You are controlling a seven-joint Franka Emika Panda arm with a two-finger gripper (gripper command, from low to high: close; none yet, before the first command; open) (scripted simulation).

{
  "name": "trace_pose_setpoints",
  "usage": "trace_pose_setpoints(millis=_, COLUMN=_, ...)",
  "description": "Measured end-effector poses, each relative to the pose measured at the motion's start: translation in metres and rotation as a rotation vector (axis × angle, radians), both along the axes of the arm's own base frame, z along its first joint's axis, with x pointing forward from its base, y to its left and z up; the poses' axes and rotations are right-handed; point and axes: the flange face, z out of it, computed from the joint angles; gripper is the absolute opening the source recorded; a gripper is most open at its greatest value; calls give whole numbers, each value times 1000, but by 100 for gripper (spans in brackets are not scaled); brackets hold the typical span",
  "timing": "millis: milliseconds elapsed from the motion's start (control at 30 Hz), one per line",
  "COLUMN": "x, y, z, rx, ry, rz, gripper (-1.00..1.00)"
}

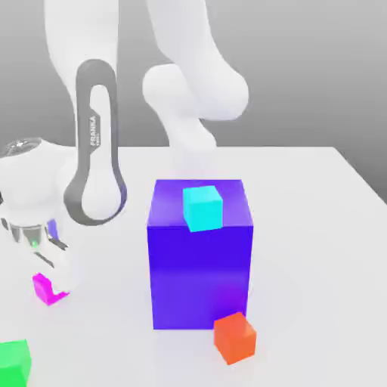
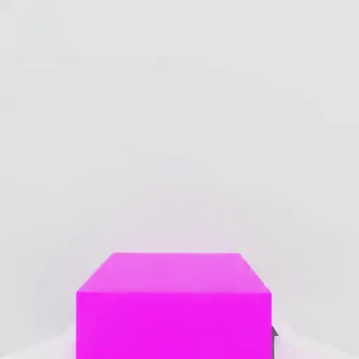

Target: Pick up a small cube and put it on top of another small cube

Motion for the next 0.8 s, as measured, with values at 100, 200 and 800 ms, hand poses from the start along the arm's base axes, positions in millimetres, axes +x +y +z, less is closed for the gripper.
trace_pose_setpoints(millis=100, x=1, y=-1, z=26, rx=-2, ry=0, rz=1, gripper=-100)
trace_pose_setpoints(millis=200, x=1, y=0, z=55, rx=0, ry=-1, rz=-1, gripper=-100)
trace_pose_setpoints(millis=800, x=187, y=-2, z=60, rx=1, ry=-2, rz=-255, gripper=100)
